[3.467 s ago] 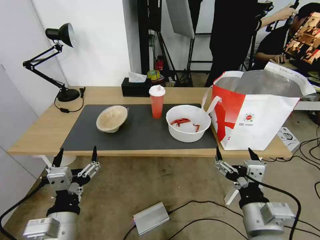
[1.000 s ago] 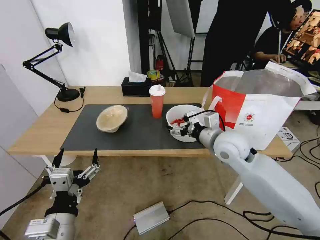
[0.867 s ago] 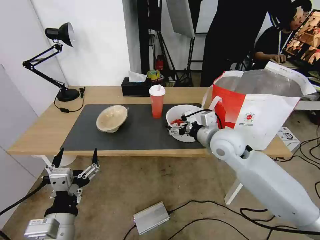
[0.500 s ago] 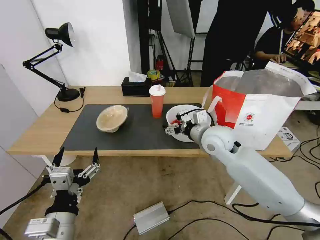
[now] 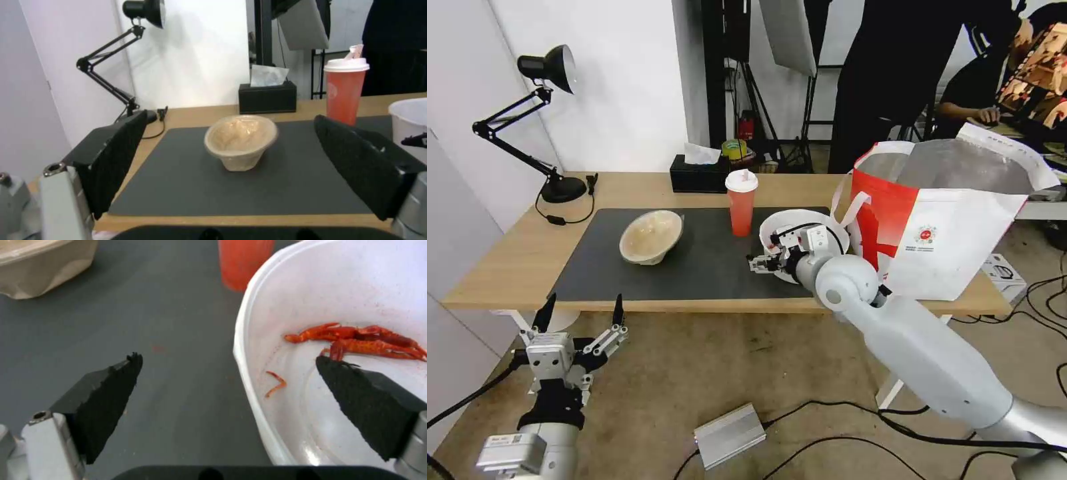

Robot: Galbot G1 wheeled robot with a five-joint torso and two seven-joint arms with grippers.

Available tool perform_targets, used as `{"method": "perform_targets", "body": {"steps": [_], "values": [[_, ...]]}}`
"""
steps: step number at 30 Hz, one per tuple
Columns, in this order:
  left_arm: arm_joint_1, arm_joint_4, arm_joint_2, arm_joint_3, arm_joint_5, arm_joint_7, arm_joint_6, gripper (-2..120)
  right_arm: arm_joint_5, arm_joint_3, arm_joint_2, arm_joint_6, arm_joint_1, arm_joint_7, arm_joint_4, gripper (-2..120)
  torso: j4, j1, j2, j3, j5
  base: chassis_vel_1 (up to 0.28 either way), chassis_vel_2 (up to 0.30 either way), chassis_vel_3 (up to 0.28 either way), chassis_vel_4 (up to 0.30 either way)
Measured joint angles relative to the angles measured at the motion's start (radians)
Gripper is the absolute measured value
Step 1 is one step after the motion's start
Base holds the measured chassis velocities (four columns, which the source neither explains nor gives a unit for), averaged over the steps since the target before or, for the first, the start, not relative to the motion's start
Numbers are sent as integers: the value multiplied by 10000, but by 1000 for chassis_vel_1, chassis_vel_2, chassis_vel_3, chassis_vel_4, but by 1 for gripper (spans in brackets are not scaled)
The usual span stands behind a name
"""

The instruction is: Pick up the trash from the table and place it into the takeout bag.

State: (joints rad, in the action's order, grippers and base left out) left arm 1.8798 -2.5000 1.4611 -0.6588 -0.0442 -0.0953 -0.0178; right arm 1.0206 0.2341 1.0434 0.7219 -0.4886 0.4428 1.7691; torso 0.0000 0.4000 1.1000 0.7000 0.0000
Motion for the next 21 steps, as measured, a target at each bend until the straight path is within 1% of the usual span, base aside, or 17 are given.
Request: {"method": "perform_targets", "body": {"steps": [12, 15, 16, 18, 21], "values": [[-47, 0, 22, -33, -163, -23, -22, 100, -7, 114, 230, -12, 49, 126, -294, 96, 0, 0, 0, 0, 0, 0, 0, 0, 0], [-53, 0, 24, -40, -173, -28, -27, 100, -5, 156, 264, -15, 70, 148, -331, 82, 0, 0, 0, 0, 0, 0, 0, 0, 0], [-53, 0, 24, -40, -173, -28, -27, 100, -5, 156, 264, -15, 70, 148, -331, 82, 0, 0, 0, 0, 0, 0, 0, 0, 0], [-63, 0, 22, -40, -175, -40, -28, 100, 57, 158, 283, -15, 70, 193, -338, 75, 0, 0, 0, 0, 0, 0, 0, 0, 0], [-75, 0, 16, -17, -176, -66, -27, 100, 130, 158, 298, -15, 71, 270, -359, 60, 0, -1, 0, 0, 0, 0, 0, 0, 0]]}}
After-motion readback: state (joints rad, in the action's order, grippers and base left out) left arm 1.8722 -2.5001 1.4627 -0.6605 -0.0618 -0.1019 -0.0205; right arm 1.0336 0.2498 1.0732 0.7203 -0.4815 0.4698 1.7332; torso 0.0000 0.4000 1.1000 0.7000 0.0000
